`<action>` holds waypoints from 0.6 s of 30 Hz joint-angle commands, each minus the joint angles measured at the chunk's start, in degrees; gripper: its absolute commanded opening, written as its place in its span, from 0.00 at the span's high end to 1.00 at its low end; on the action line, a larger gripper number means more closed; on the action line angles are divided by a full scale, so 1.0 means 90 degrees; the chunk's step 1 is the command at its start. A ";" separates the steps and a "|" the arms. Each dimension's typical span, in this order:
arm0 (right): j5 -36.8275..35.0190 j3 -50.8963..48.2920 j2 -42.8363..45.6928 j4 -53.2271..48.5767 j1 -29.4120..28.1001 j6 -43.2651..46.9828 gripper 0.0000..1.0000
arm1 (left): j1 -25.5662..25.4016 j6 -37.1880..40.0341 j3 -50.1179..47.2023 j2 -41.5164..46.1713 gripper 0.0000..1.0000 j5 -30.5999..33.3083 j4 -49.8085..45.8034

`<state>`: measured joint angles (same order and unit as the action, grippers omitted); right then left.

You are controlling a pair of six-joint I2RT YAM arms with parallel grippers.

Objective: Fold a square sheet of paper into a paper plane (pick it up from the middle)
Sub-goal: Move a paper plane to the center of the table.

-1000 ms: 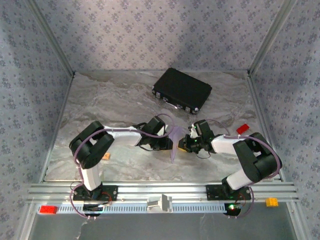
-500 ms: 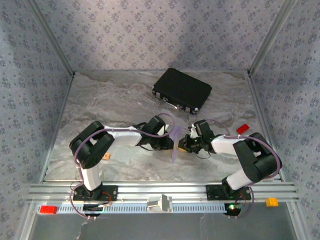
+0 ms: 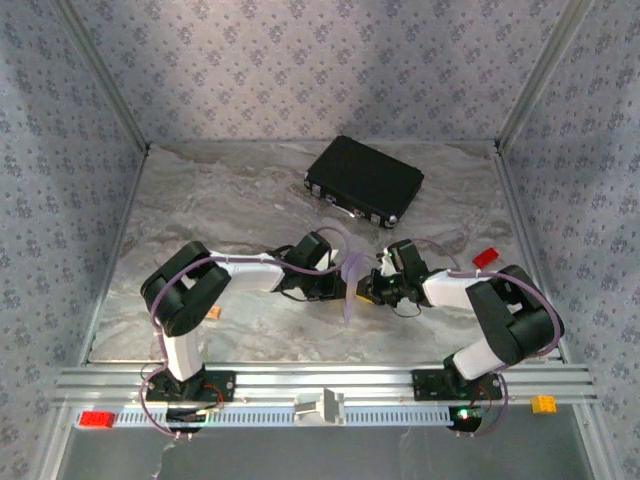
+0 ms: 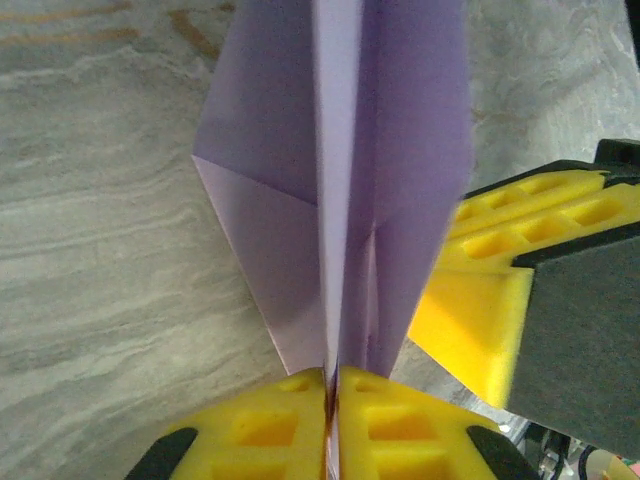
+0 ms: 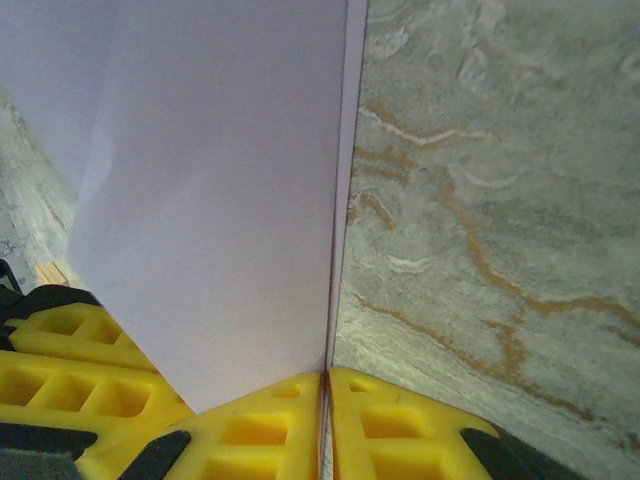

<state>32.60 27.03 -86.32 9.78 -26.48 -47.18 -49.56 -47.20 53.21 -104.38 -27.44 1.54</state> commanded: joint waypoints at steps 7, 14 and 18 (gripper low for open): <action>-0.0129 -0.0094 0.0376 -0.0175 0.0112 -0.0132 0.88 | -0.0040 0.0182 0.0200 0.0487 0.96 0.0333 -0.0667; -0.0435 0.0048 0.1111 -0.0696 0.0180 -0.0007 0.82 | -0.0174 0.0537 0.0794 0.1047 0.96 0.1901 -0.2781; -0.0284 0.0212 0.1137 -0.0585 0.0105 -0.0070 0.79 | -0.0269 0.0590 0.1015 0.1060 0.96 0.2318 -0.3379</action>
<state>30.00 26.89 -76.49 5.89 -25.17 -47.59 -51.22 -43.51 60.99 -95.66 -12.01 -19.79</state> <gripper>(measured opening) 0.210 0.047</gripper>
